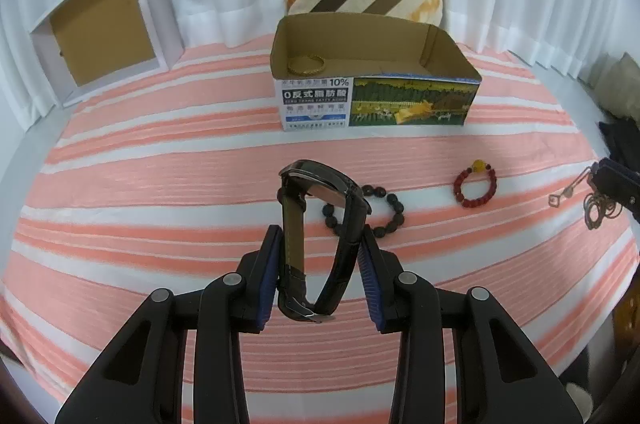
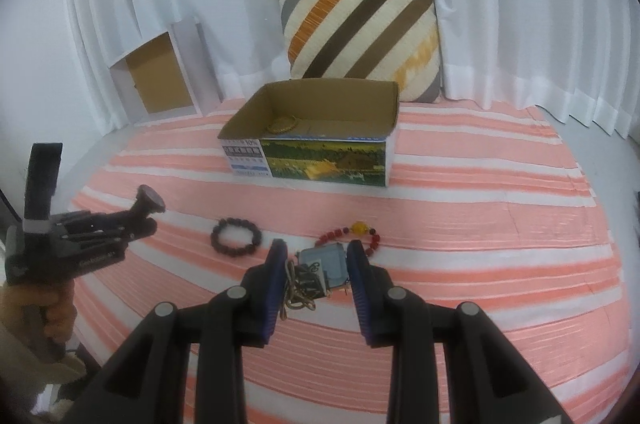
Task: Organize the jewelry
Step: 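Lift and carry the watch and keychain over the cardboard box, then open both tools to drop the watch and keychain into the box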
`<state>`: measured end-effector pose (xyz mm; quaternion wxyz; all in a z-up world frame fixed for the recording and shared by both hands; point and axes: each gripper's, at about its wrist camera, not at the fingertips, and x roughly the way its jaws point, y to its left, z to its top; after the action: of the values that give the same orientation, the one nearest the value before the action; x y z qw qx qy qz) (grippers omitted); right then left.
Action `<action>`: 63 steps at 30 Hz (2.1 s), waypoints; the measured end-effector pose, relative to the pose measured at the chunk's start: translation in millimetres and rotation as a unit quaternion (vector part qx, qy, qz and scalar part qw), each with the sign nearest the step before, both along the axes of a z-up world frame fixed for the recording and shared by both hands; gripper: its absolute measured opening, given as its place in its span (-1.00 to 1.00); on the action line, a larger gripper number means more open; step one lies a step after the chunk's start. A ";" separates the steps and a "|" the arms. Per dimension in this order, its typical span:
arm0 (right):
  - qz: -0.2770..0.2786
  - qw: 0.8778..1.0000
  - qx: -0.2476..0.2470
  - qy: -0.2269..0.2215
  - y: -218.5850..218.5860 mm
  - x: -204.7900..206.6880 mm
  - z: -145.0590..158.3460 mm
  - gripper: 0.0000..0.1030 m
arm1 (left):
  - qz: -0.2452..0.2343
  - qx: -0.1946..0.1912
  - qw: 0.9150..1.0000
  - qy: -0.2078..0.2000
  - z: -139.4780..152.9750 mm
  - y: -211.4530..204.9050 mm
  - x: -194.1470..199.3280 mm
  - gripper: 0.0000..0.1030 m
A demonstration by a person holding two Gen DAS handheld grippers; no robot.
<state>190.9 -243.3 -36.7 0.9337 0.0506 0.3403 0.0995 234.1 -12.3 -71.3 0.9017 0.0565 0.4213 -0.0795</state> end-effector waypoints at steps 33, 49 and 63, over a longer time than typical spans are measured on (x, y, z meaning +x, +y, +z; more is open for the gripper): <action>0.037 0.998 0.045 -0.032 2.9 113.1 67.9 -0.39 | -0.041 -0.082 0.996 -0.009 87.6 3.9 97.0 -0.65; 0.019 1.000 0.006 0.001 0.0 245.5 50.8 -0.39 | -0.037 -0.056 0.998 -0.019 74.7 -44.5 231.5 -0.65; -0.003 1.000 0.018 -0.004 -10.2 287.2 21.0 0.35 | -0.019 0.001 0.999 -0.041 34.1 -55.7 254.1 0.71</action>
<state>478.1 -253.4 -15.8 0.9342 0.0678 0.3347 0.1028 488.2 -68.0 -37.2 0.9164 0.0686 0.3830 -0.0936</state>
